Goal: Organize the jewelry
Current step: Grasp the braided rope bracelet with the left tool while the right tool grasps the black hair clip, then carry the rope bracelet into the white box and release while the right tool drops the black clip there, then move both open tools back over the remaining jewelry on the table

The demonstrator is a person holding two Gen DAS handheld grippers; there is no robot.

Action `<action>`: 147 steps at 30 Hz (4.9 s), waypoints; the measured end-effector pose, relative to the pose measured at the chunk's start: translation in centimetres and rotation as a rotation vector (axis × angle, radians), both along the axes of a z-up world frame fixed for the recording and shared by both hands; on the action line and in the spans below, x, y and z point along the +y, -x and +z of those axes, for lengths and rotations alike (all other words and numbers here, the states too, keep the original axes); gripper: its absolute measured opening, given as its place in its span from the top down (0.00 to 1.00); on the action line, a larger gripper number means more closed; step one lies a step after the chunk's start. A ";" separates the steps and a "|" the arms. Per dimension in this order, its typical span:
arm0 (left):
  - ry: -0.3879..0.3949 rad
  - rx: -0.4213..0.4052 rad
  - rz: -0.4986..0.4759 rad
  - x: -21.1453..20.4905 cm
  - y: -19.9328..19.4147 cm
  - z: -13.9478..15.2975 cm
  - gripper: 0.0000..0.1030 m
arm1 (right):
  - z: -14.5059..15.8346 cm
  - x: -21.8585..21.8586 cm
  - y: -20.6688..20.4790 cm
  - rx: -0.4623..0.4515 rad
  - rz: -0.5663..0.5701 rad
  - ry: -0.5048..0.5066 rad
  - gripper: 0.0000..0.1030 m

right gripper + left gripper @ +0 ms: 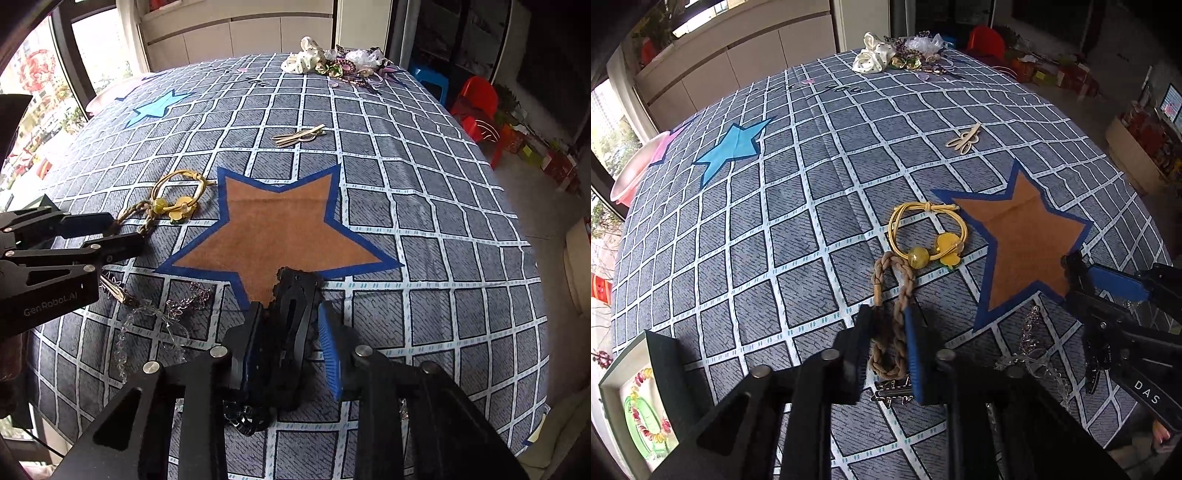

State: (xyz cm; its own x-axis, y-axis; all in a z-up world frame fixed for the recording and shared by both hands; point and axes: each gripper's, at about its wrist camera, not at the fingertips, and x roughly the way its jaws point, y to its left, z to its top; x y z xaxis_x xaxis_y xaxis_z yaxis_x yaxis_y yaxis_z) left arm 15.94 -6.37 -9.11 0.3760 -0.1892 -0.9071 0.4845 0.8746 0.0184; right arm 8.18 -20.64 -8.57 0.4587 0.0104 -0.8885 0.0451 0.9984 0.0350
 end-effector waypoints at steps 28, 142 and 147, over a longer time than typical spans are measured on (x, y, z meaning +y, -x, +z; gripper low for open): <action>0.201 -0.202 0.280 11.6 8.9 9.0 0.80 | 7.6 -0.1 3.8 -0.171 0.029 -0.222 0.69; -0.069 -0.264 0.490 17.6 11.5 6.0 0.00 | 4.8 11.1 2.8 -0.046 0.229 -0.272 0.18; -0.034 -0.201 0.401 13.3 10.9 5.5 0.00 | 3.8 6.4 4.2 -0.043 0.131 -0.255 0.18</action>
